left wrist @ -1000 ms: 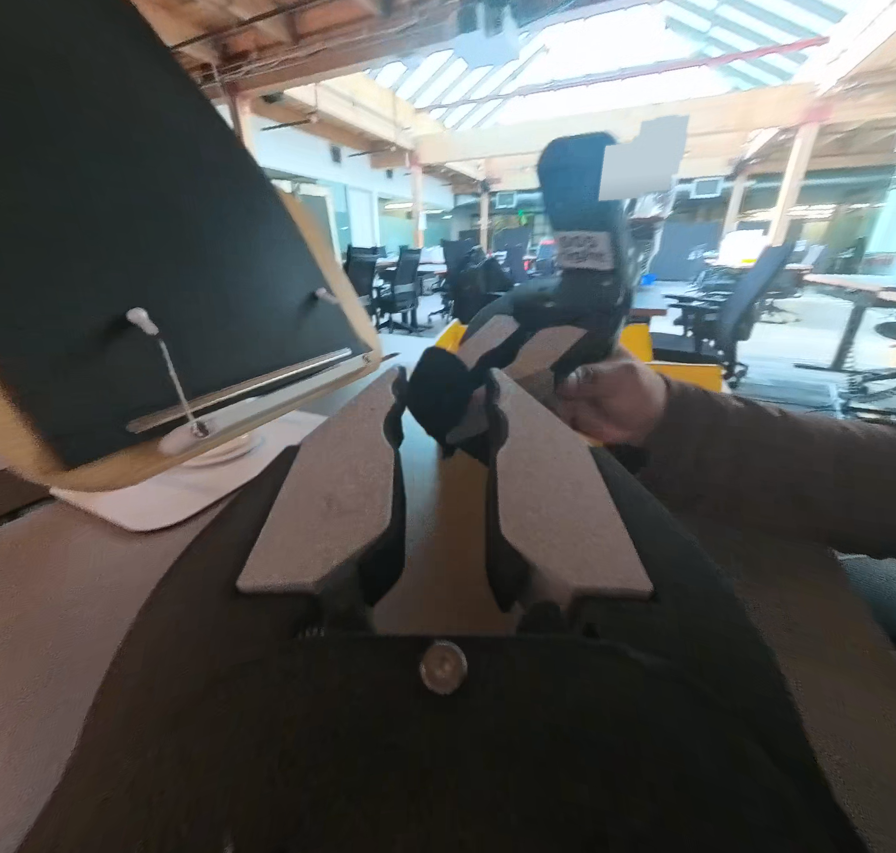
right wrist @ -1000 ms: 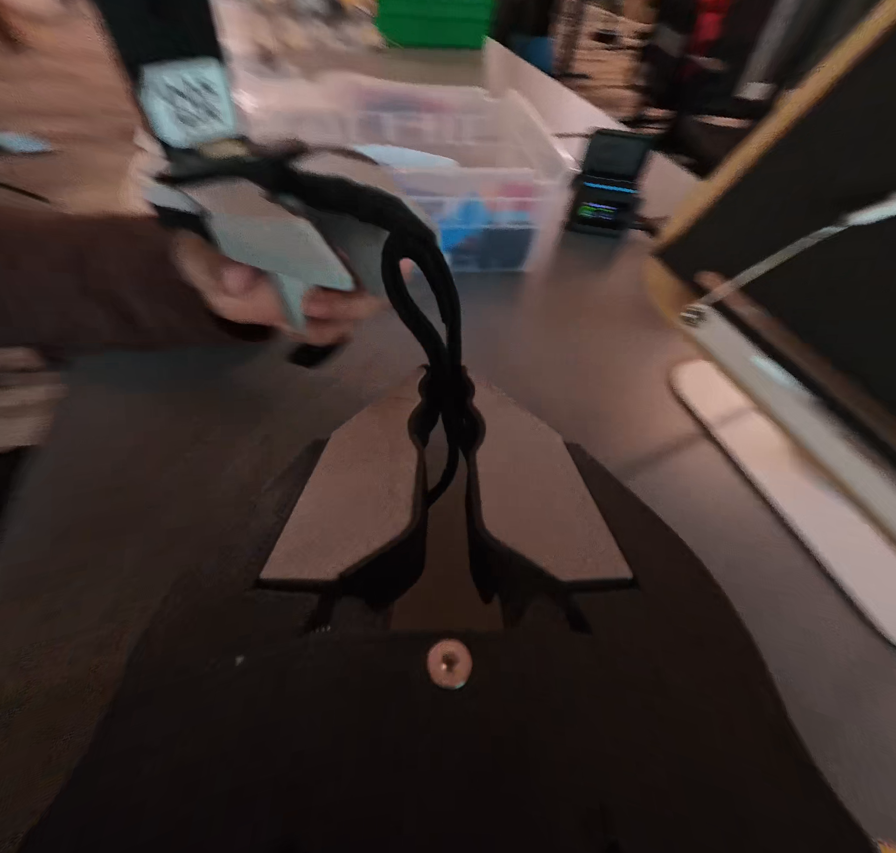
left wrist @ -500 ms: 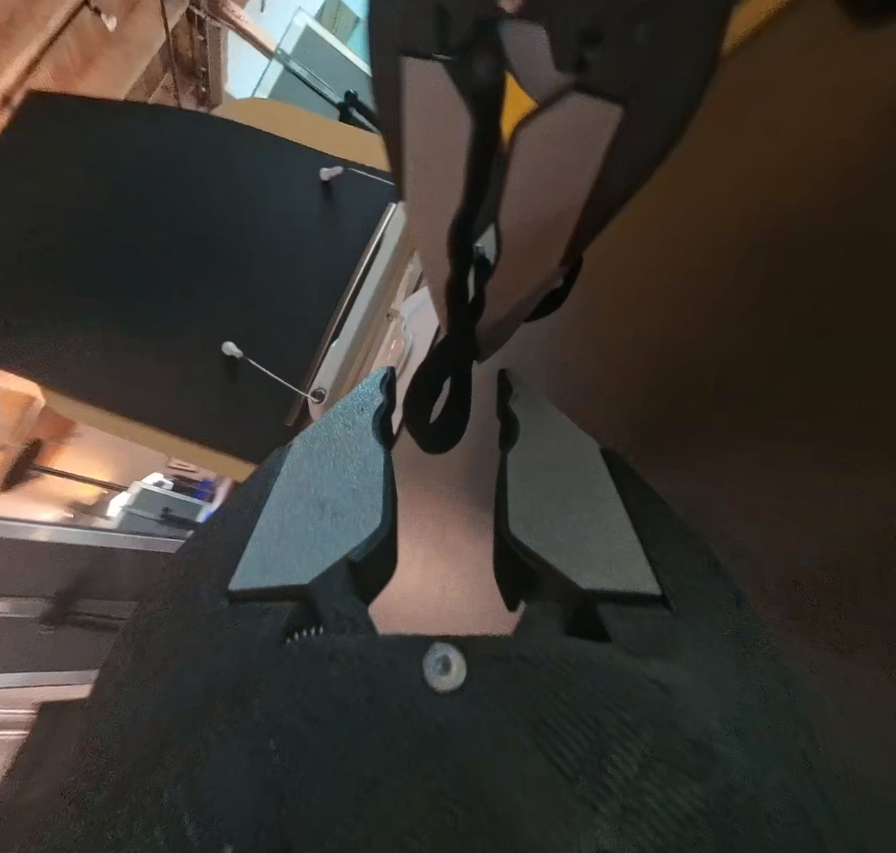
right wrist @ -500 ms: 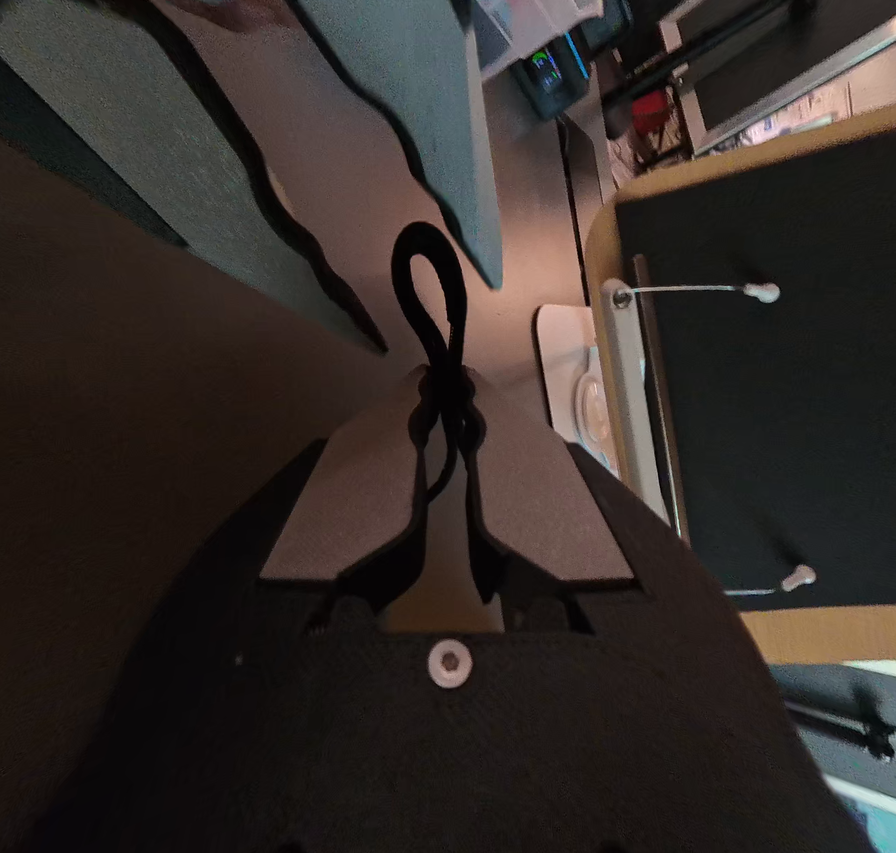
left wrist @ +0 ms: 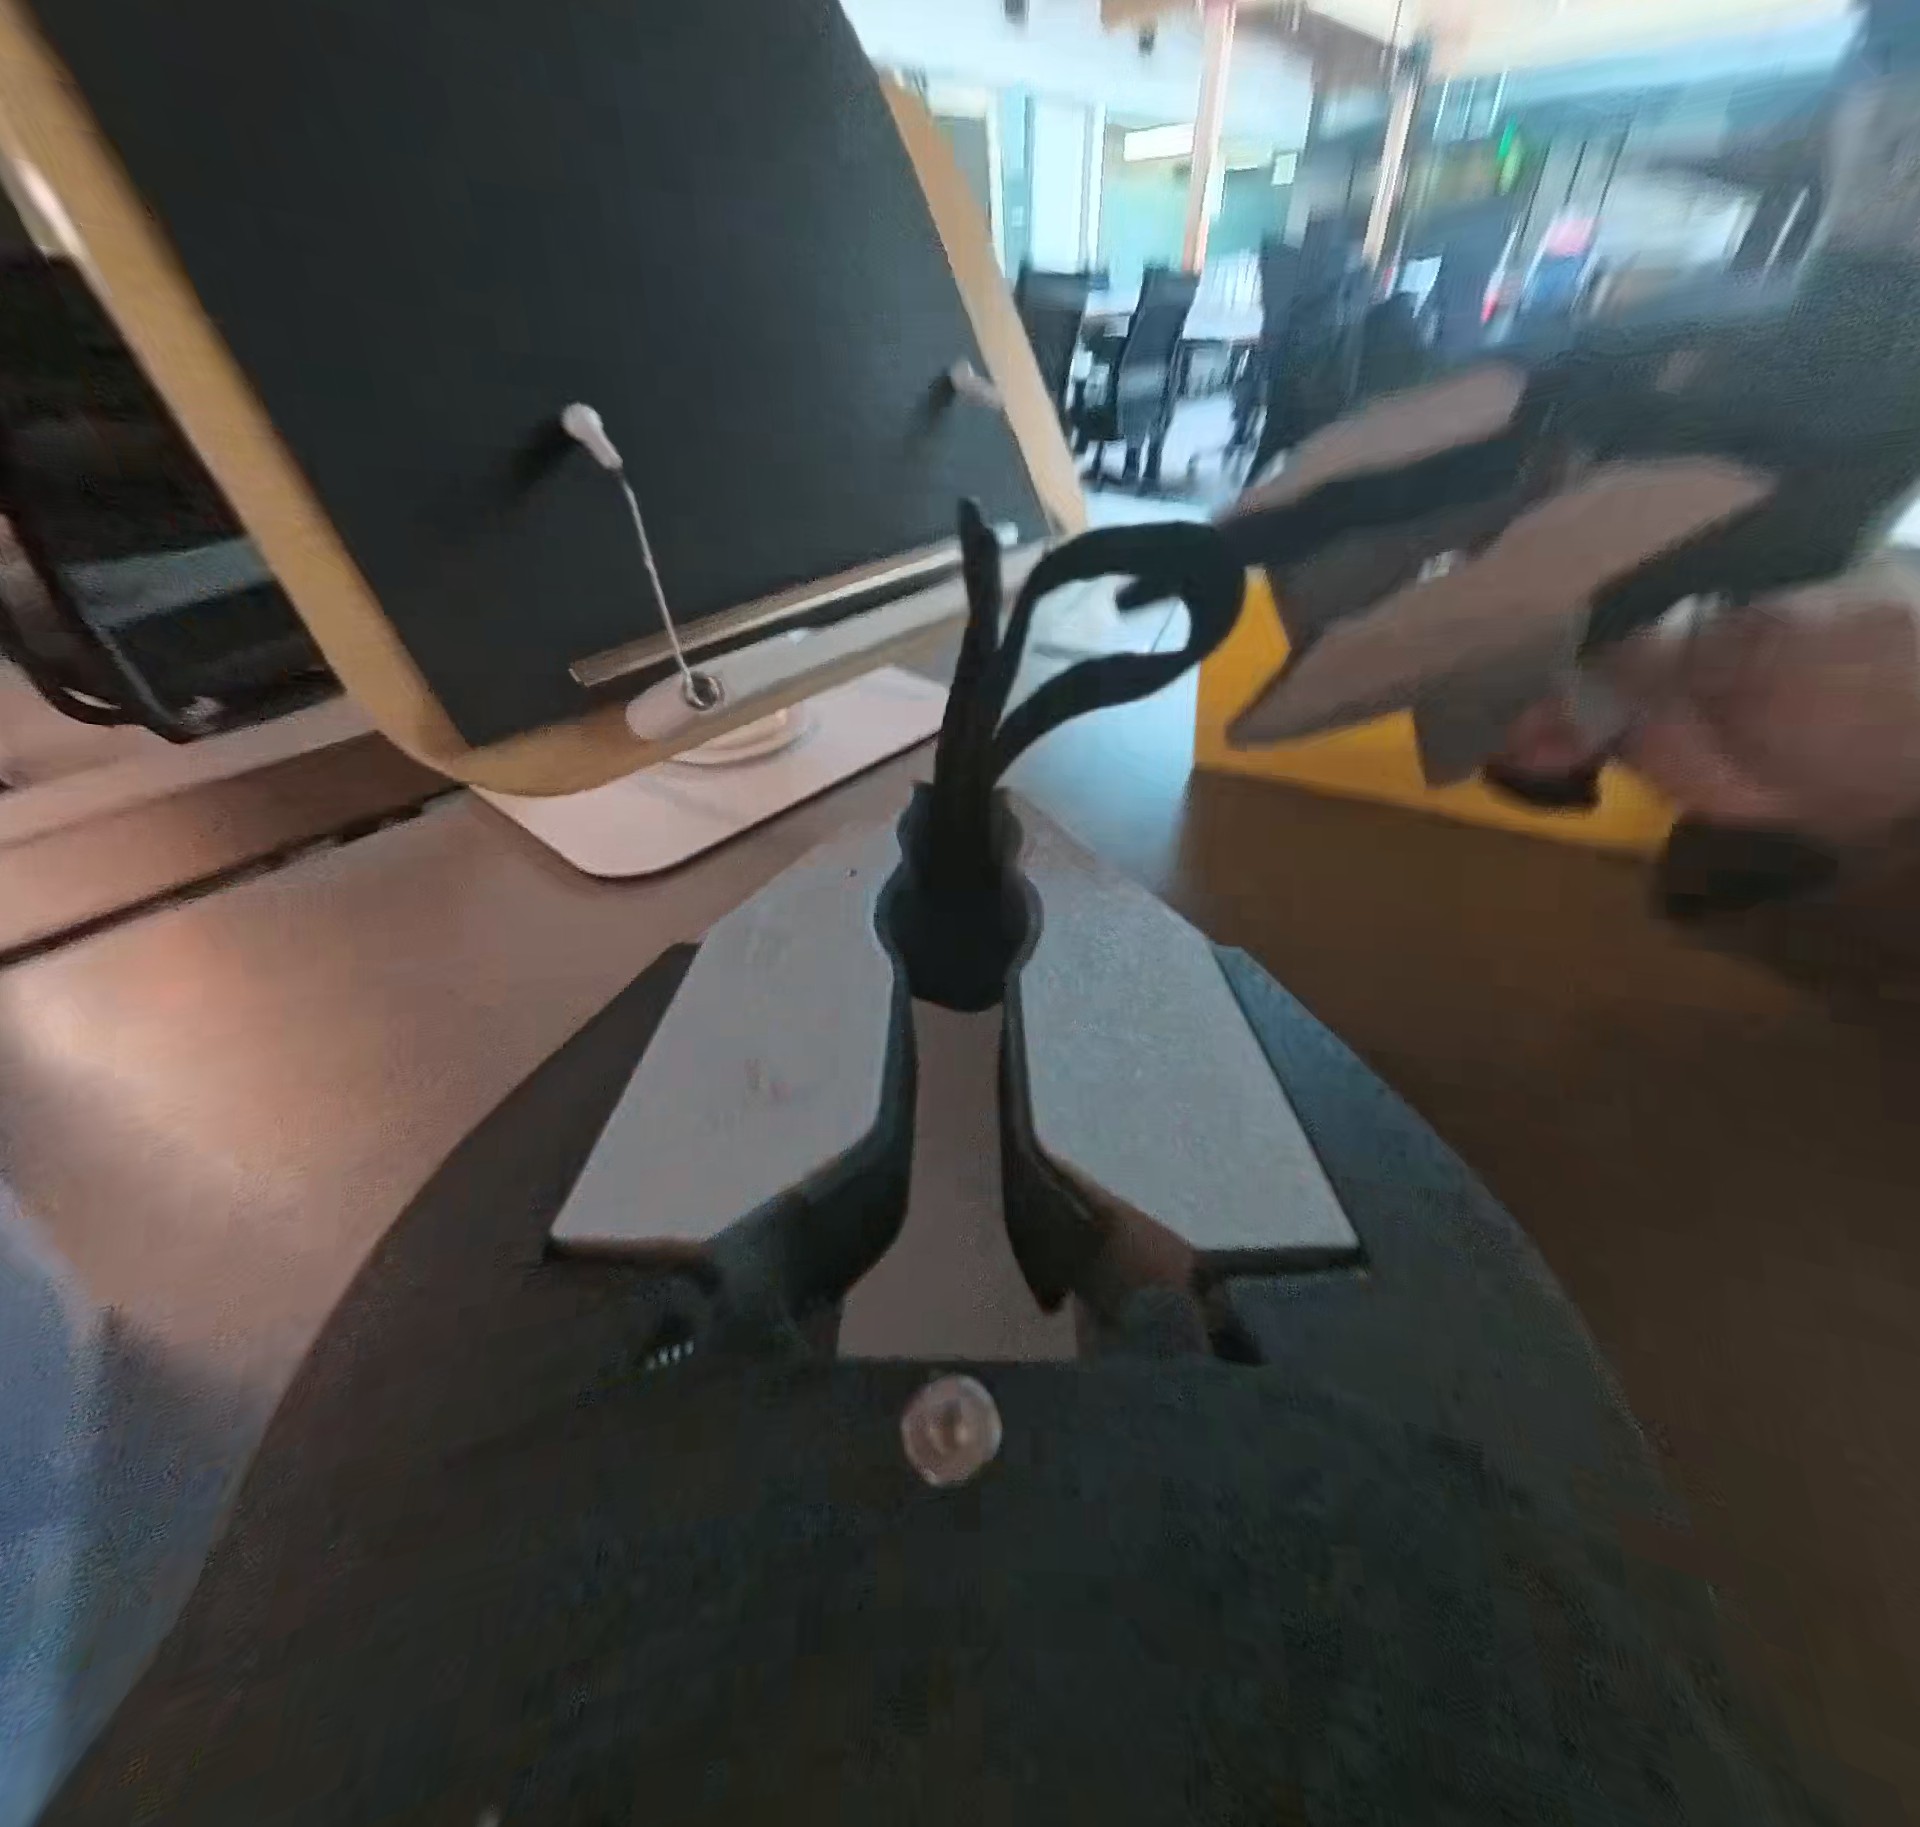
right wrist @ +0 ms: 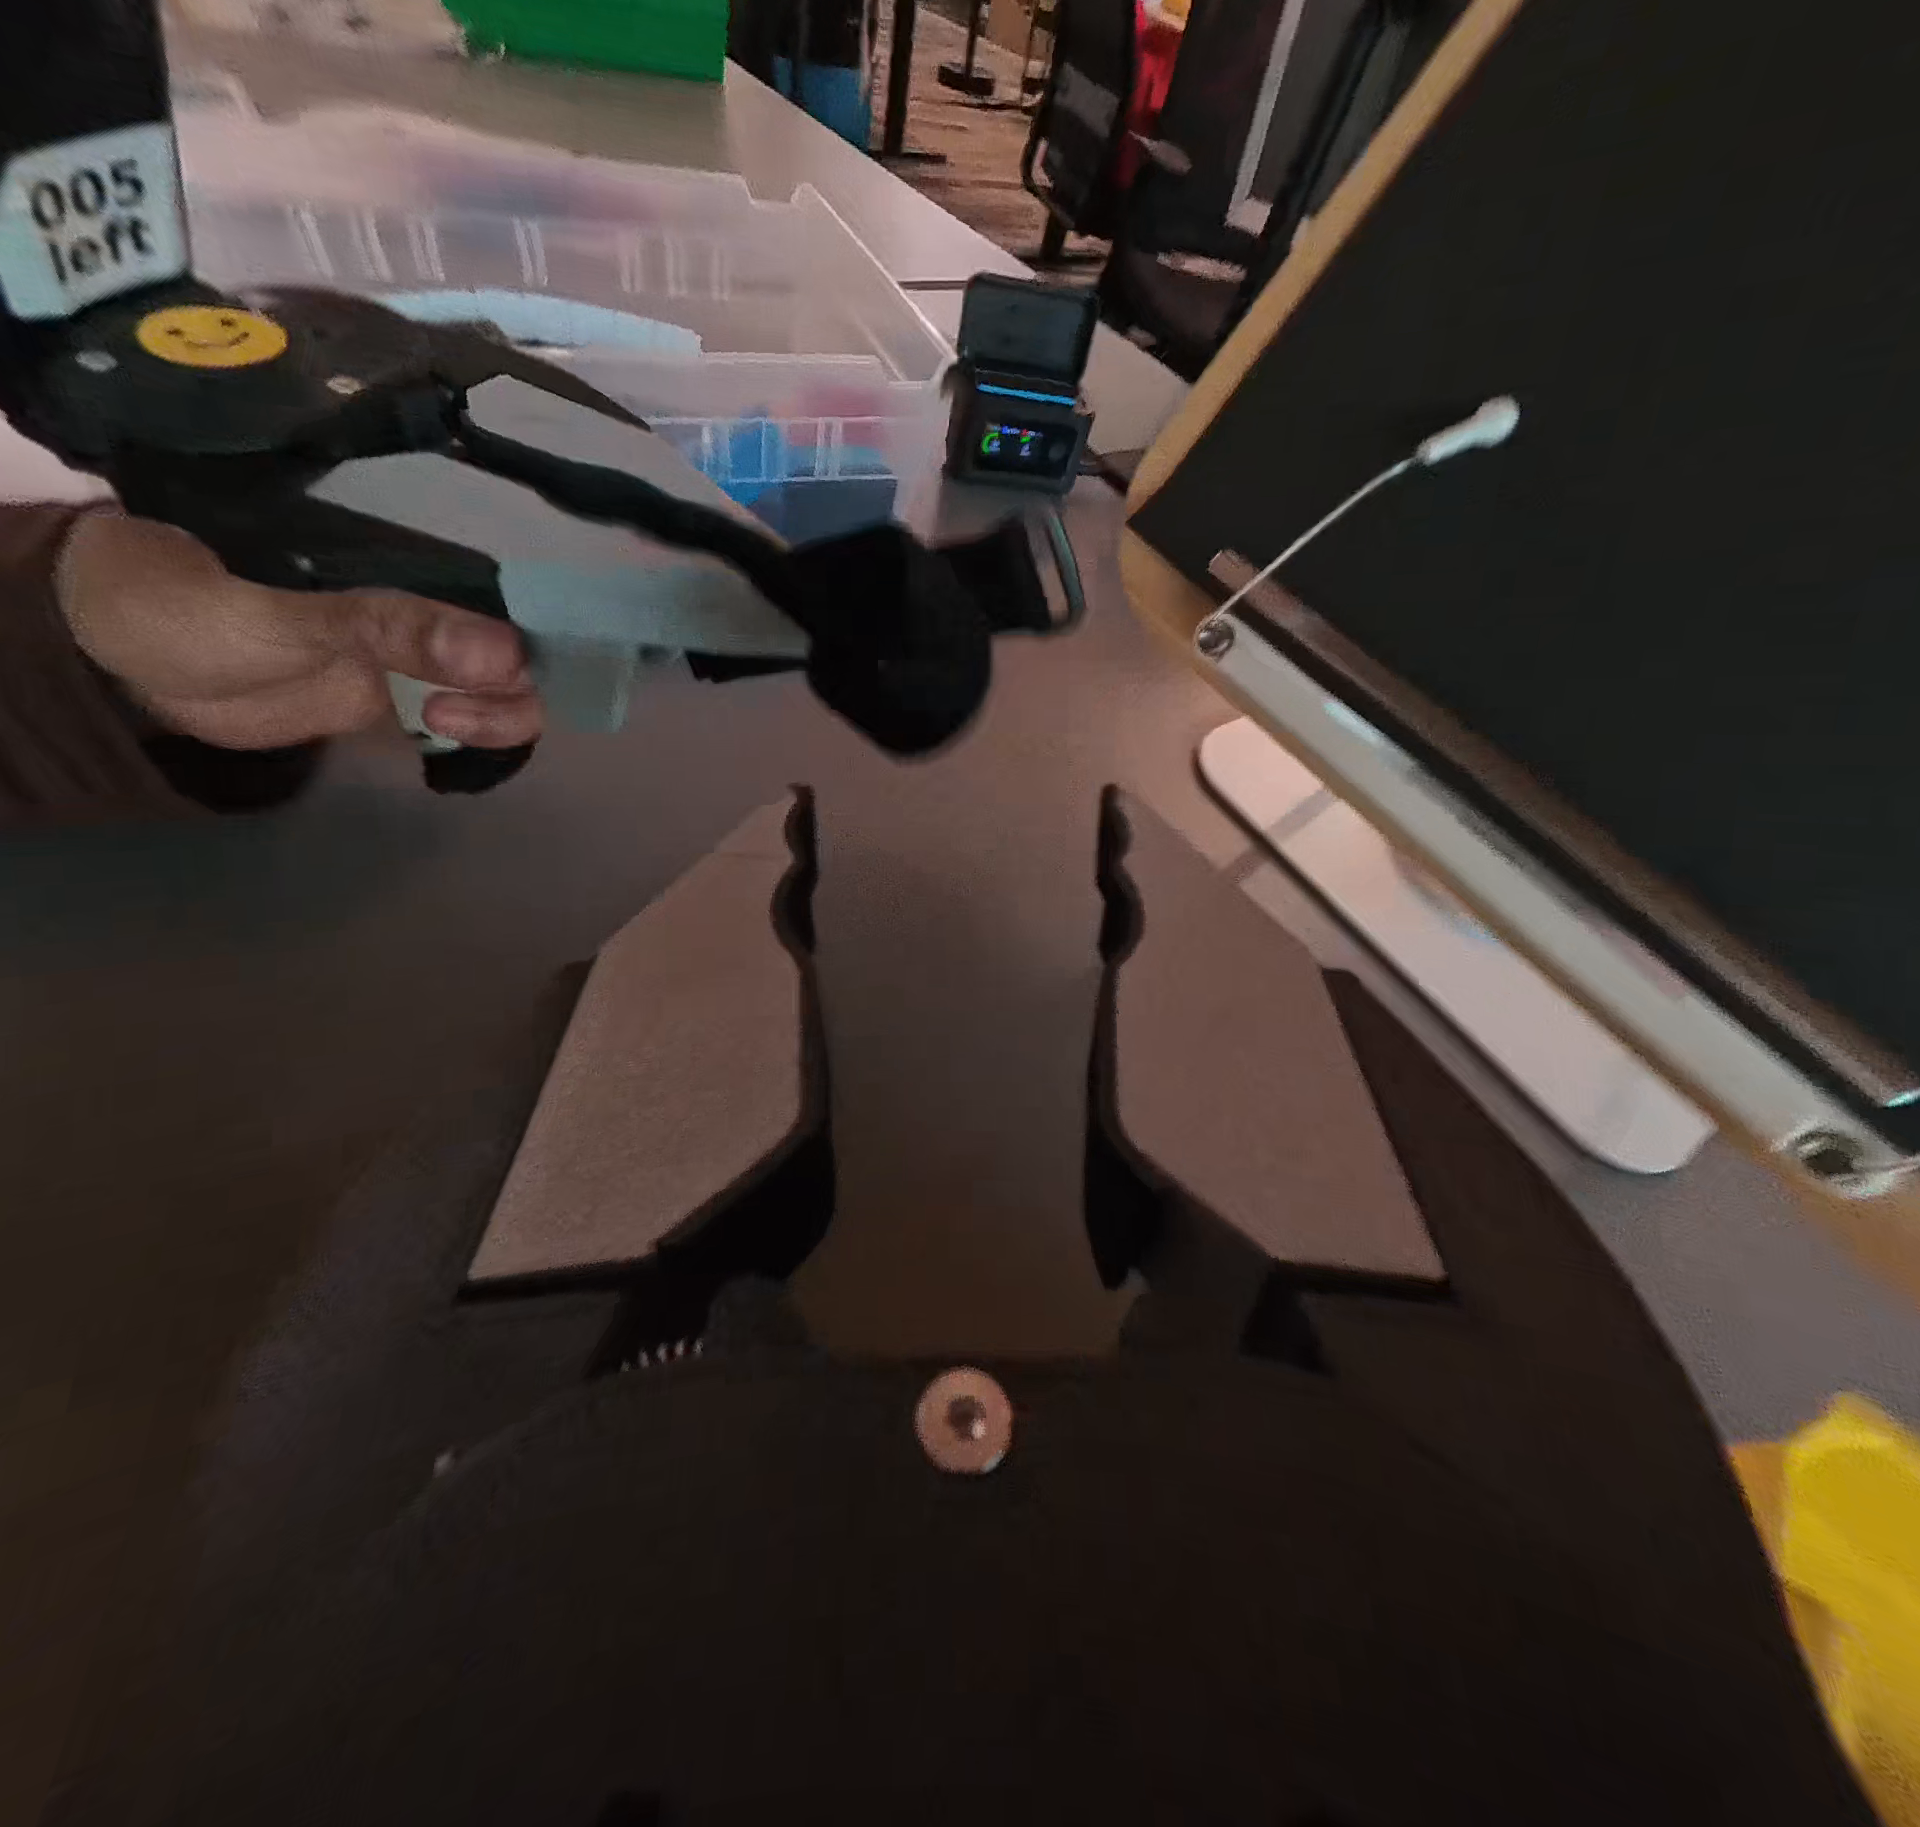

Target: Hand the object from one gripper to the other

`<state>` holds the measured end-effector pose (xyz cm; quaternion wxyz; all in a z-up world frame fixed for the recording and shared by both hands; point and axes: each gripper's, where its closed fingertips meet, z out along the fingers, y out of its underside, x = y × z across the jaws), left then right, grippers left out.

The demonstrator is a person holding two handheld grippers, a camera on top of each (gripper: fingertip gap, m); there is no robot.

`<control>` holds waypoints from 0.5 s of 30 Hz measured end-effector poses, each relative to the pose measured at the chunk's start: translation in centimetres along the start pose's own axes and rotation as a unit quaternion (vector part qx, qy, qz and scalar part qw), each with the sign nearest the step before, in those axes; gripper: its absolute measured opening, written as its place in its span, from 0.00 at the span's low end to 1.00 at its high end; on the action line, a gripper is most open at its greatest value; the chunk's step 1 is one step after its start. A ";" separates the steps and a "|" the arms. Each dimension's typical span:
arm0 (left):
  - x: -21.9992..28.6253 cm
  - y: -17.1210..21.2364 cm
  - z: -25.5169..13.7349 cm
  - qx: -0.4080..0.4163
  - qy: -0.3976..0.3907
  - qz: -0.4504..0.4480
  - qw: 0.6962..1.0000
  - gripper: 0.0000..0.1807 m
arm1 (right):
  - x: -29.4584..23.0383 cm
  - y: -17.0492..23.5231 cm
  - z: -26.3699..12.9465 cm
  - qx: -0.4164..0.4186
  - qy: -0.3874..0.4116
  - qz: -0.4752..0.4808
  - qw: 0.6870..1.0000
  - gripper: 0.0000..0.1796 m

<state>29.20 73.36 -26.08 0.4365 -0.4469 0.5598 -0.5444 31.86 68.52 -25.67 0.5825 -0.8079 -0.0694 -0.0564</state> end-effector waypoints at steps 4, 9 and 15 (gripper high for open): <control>1.0 -1.6 -0.5 0.047 0.071 -0.097 0.992 0.03 | -1.8 0.0 0.7 0.016 -0.094 0.094 0.991 0.40; 3.5 -1.7 -0.3 0.049 0.149 -0.166 0.974 0.03 | -4.1 -2.8 0.1 0.099 -0.194 0.172 0.961 0.36; 5.9 -0.1 0.4 0.005 0.170 -0.128 0.977 0.06 | -2.8 -3.1 -1.0 0.125 -0.236 0.257 0.929 0.08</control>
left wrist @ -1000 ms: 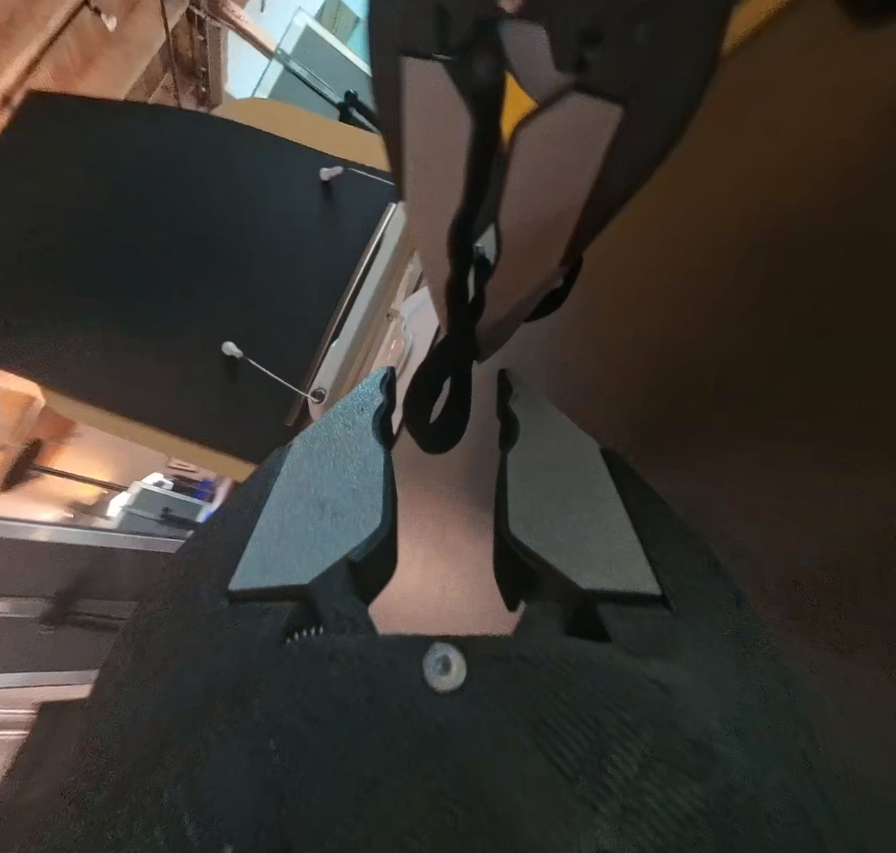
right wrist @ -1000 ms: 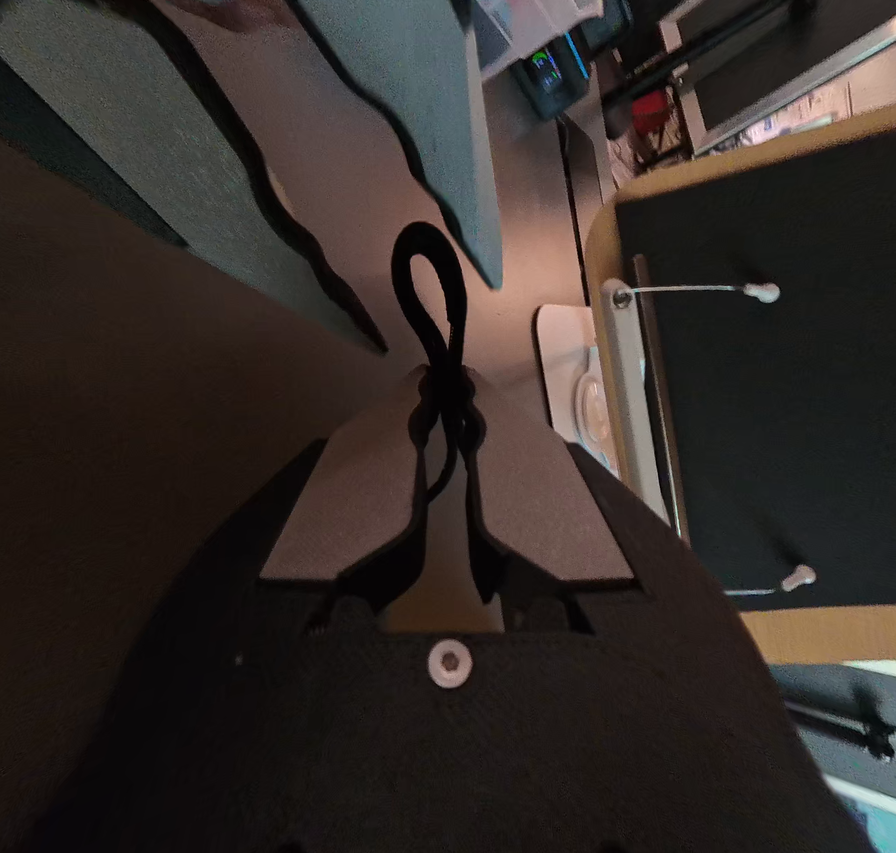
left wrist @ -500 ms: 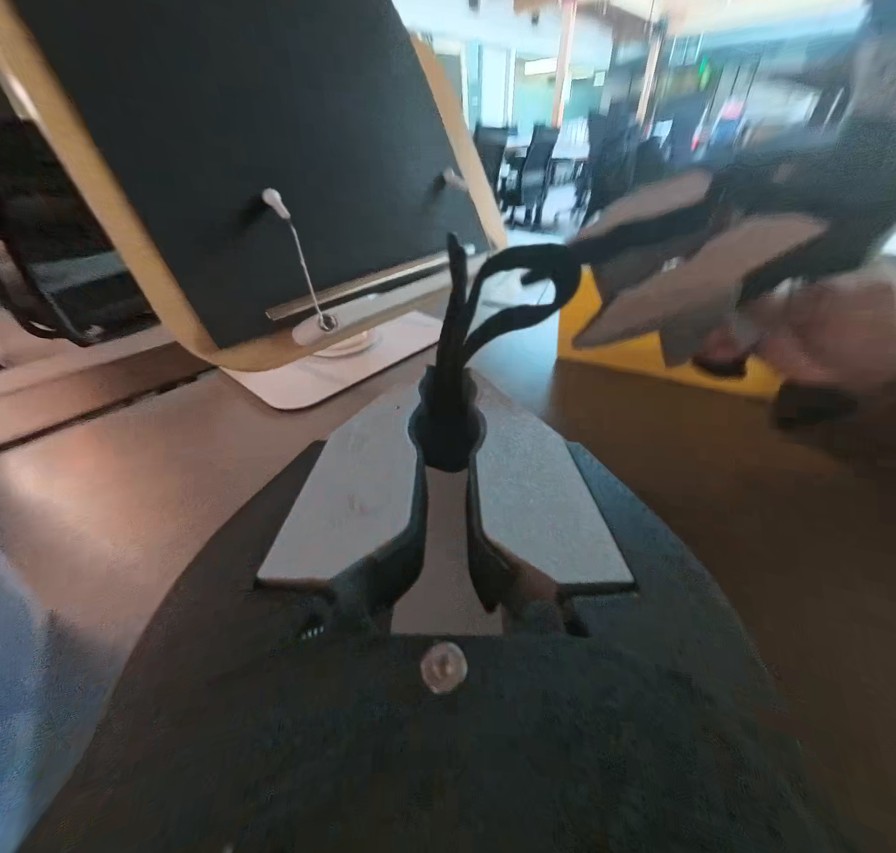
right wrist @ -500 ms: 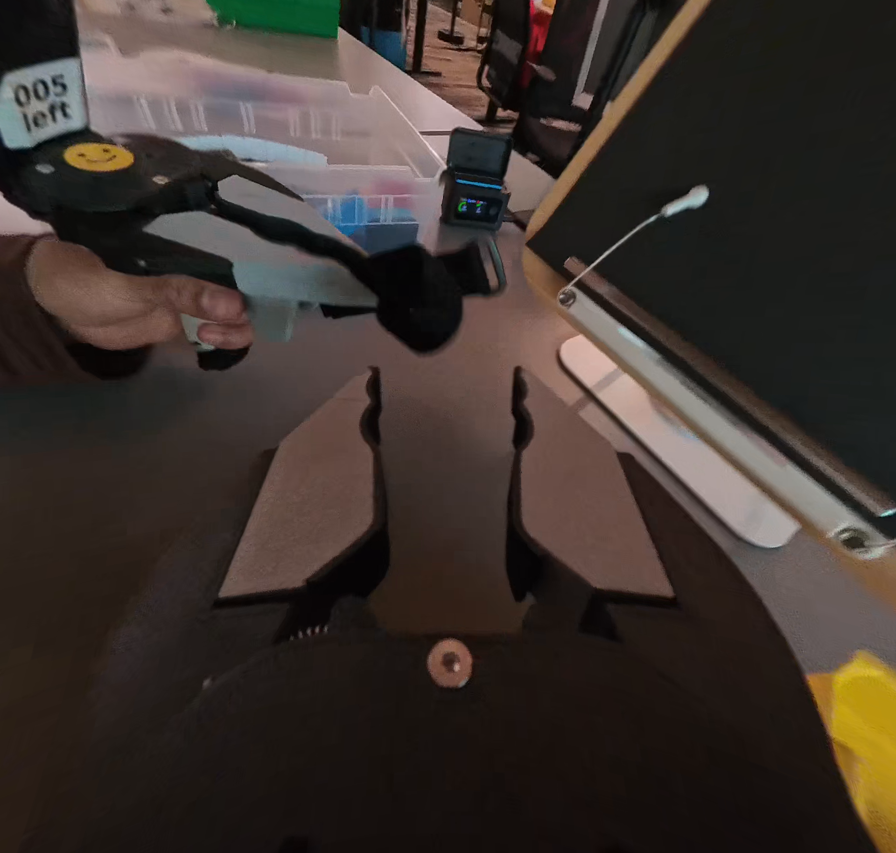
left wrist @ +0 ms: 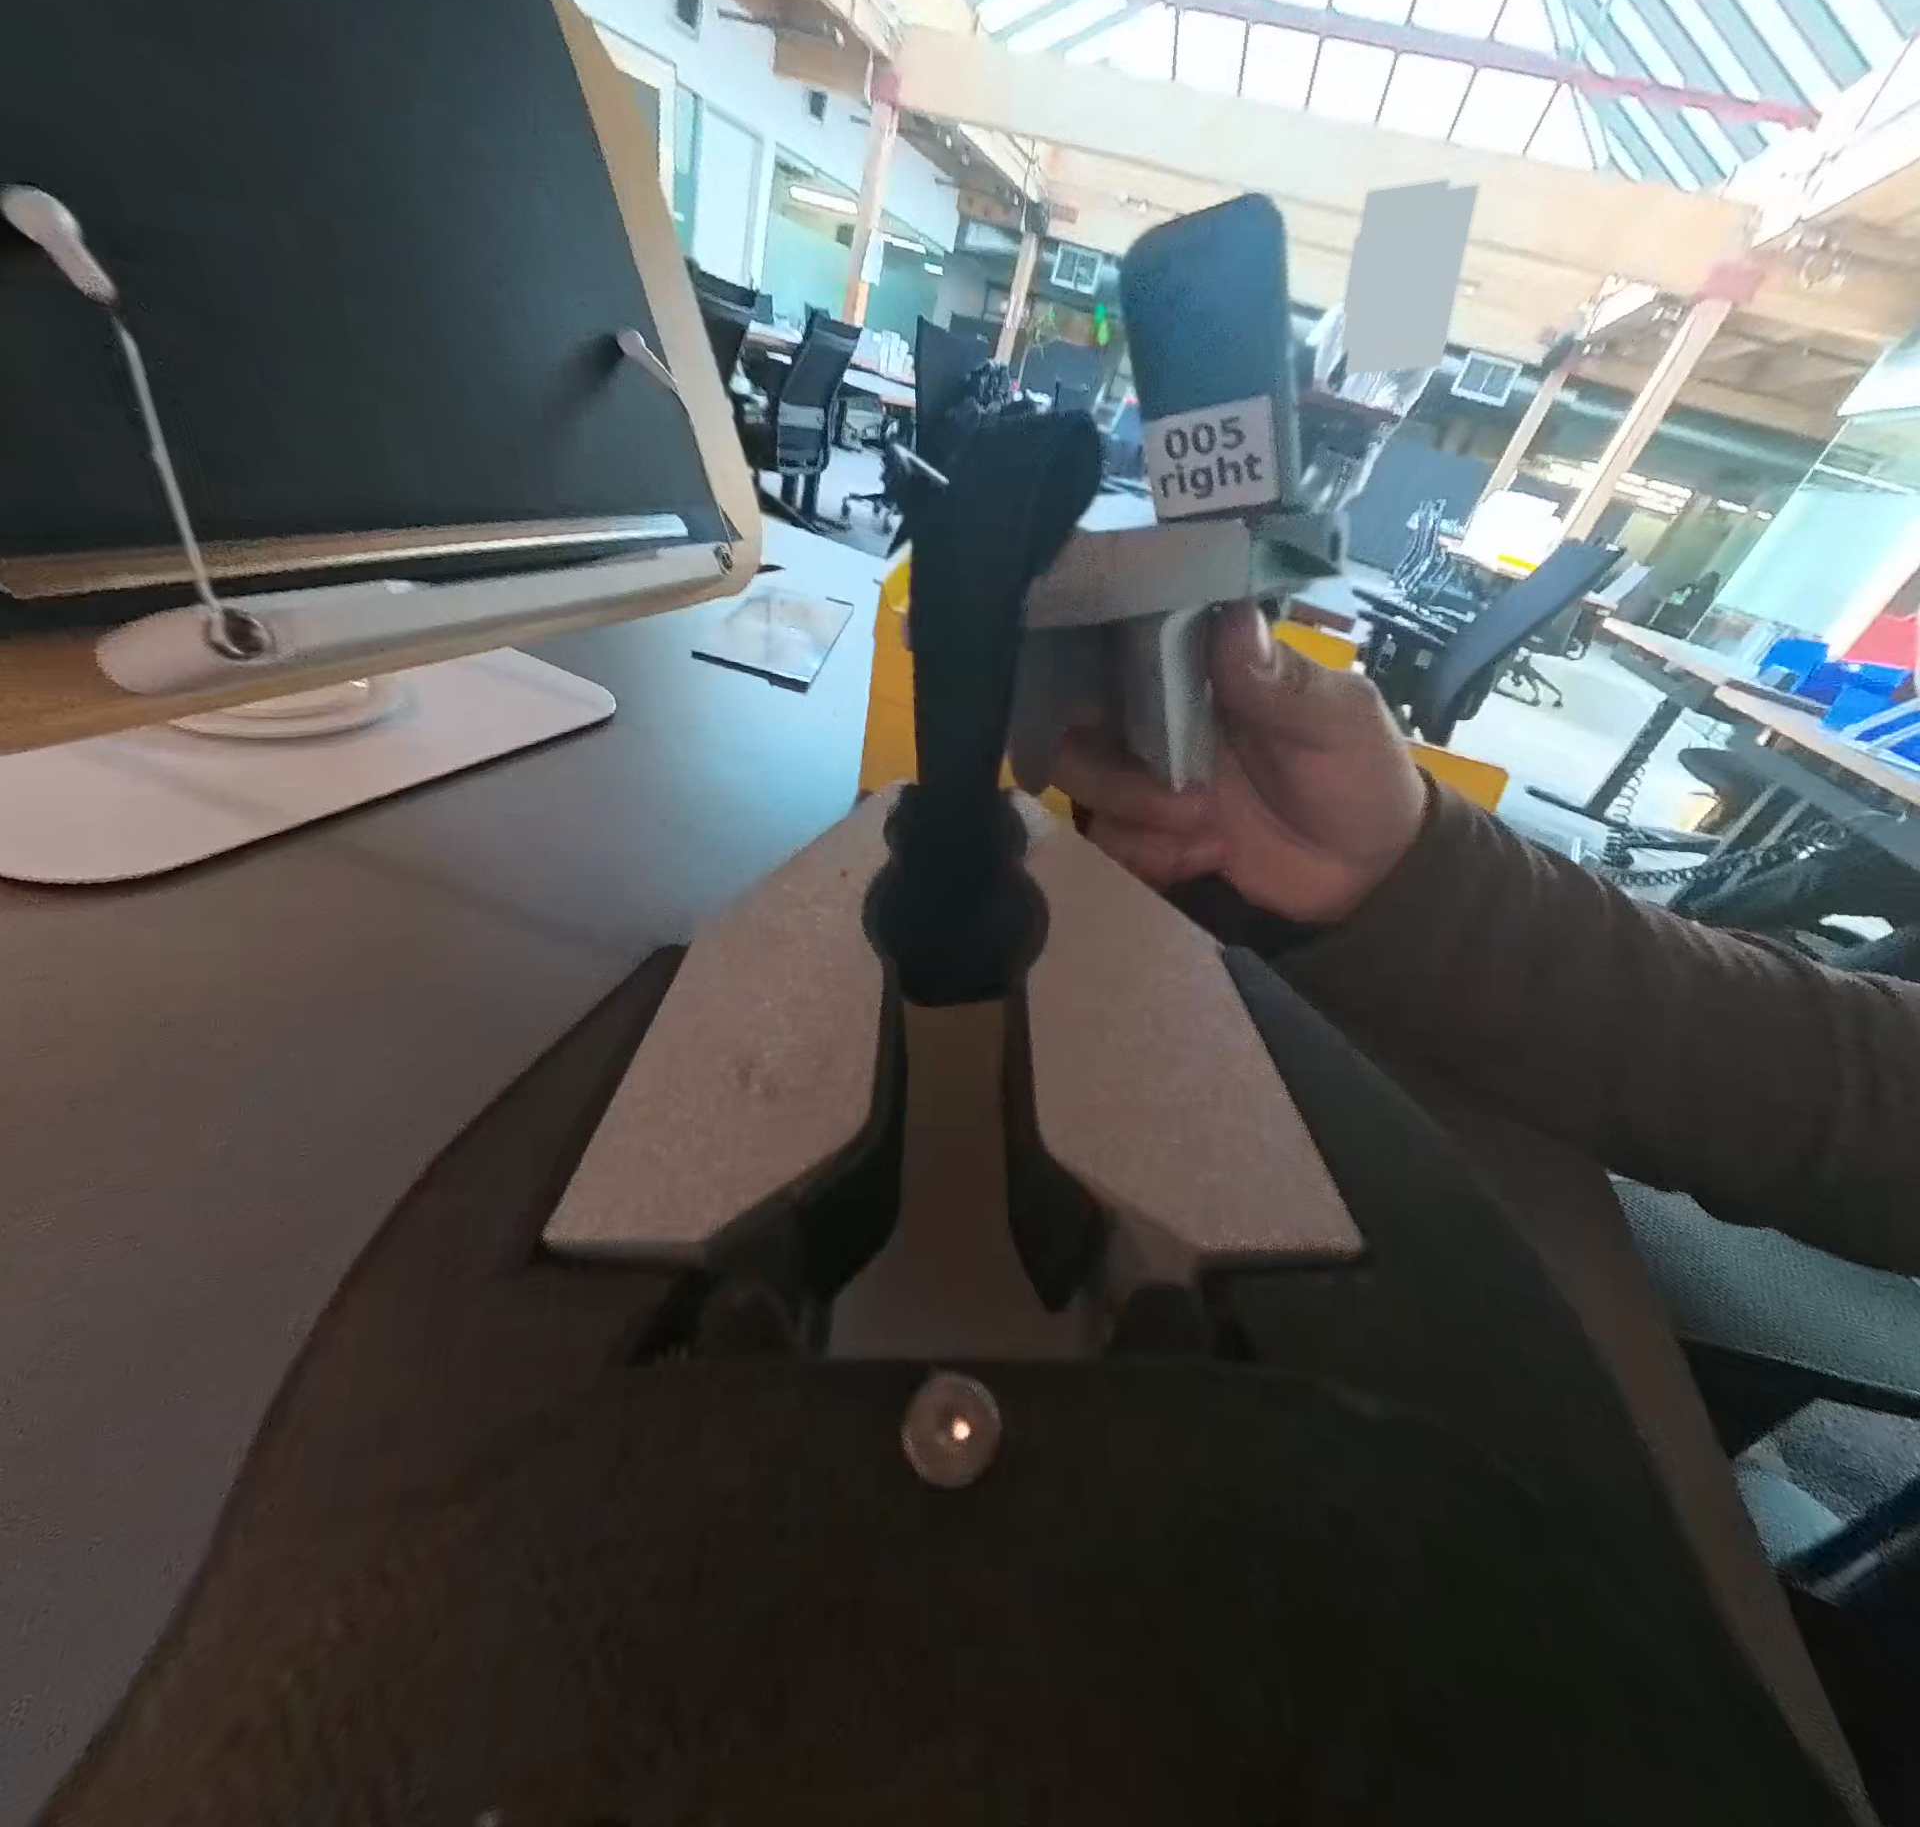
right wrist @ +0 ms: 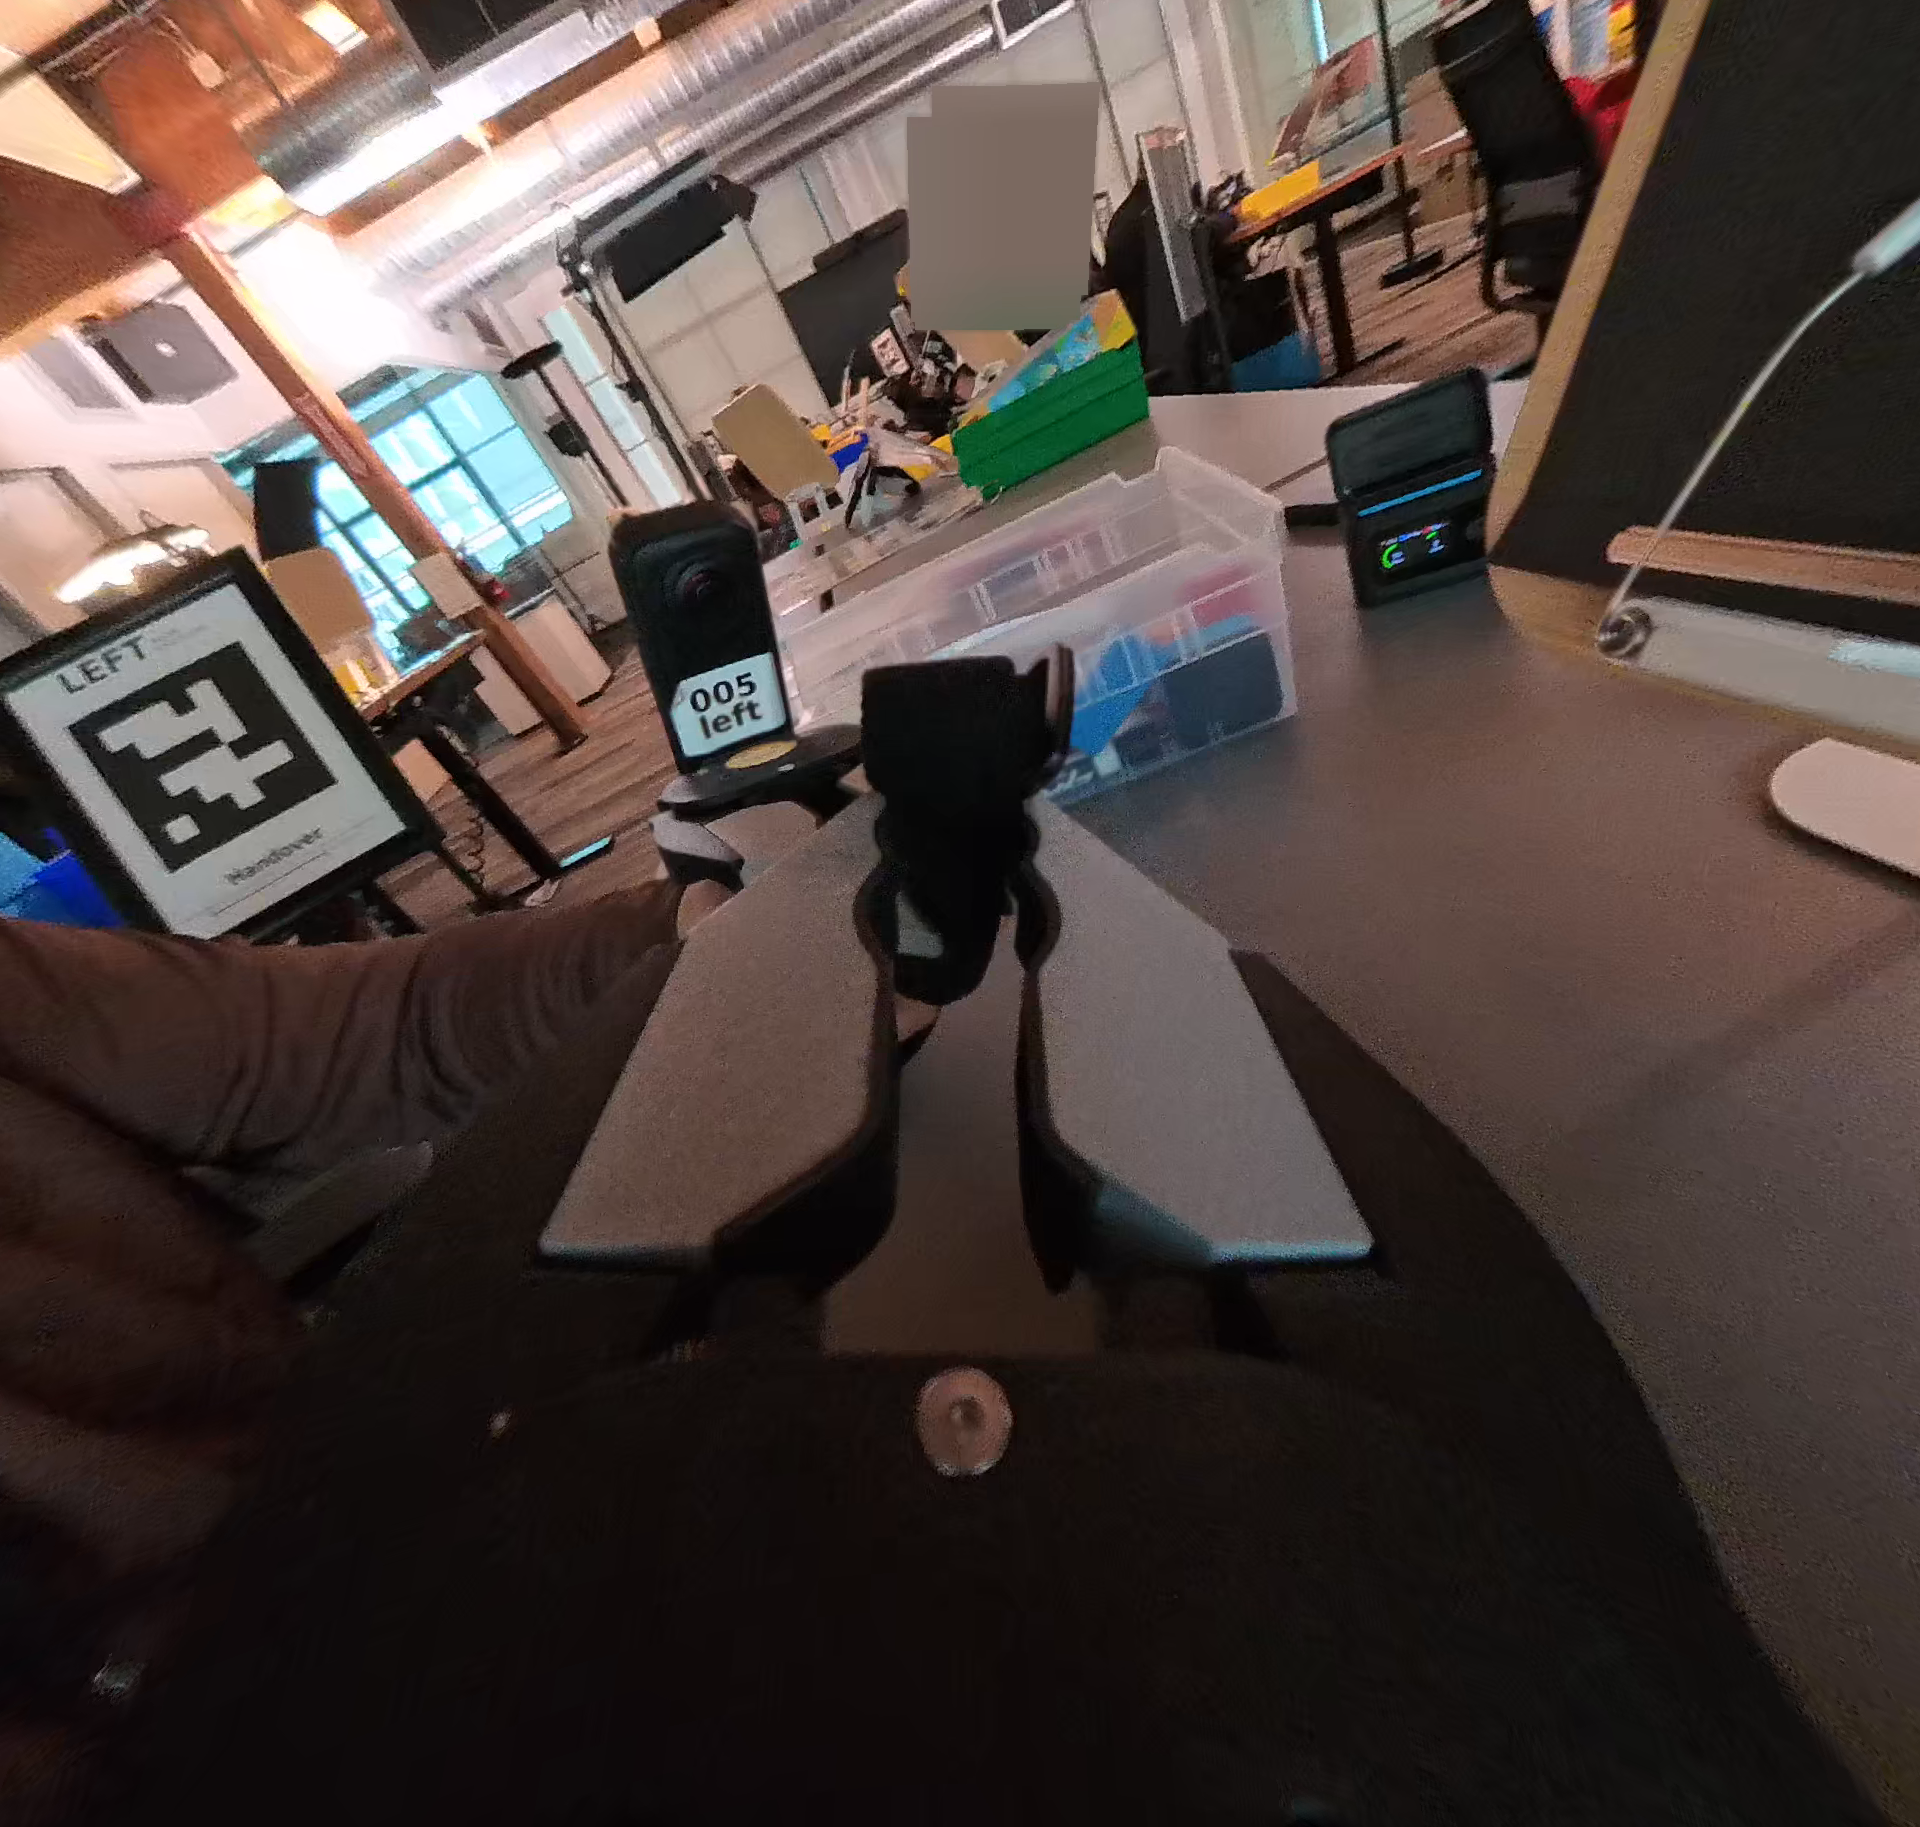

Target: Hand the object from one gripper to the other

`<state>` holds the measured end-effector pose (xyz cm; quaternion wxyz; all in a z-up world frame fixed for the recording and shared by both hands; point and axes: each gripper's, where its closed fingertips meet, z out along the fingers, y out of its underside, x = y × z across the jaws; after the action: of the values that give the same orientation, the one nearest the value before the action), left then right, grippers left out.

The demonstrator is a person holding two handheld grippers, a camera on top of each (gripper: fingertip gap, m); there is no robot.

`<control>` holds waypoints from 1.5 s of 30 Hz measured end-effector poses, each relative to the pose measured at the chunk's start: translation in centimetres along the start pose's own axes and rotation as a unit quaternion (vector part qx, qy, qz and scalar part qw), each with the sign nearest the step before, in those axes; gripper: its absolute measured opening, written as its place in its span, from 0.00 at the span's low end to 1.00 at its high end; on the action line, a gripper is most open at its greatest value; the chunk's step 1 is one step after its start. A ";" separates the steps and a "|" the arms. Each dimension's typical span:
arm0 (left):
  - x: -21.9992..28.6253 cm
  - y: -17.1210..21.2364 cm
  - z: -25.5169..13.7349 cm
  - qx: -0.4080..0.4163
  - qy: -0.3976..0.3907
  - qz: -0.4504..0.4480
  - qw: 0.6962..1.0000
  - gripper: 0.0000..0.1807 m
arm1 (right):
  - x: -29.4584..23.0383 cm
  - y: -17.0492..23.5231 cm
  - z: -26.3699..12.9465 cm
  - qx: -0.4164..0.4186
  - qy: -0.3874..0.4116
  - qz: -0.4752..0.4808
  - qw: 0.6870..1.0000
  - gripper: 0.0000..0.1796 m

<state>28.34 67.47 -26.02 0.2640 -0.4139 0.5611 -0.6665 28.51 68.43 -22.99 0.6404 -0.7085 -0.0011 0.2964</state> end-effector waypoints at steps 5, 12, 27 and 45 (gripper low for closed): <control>-0.7 1.2 0.0 -0.039 -0.028 0.020 0.999 0.24 | 1.4 -1.3 -1.3 -0.002 0.113 -0.139 0.984 0.07; -1.0 0.2 -0.7 -0.025 -0.032 0.043 0.998 0.32 | 0.9 -2.2 -2.1 -0.044 0.231 -0.424 0.874 0.07; 1.5 -1.0 -0.9 0.011 -0.043 0.262 0.964 0.13 | -5.7 1.2 0.2 -0.019 0.011 -0.517 0.856 0.08; -5.4 0.2 -2.3 -0.154 -0.278 0.539 0.780 0.04 | 4.1 6.0 1.5 -0.231 0.205 -0.378 0.873 0.29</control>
<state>29.15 73.04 -27.70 0.6575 -0.2464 0.6900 -0.1757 29.02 70.29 -30.16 0.5077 -0.8264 -0.2064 -0.1291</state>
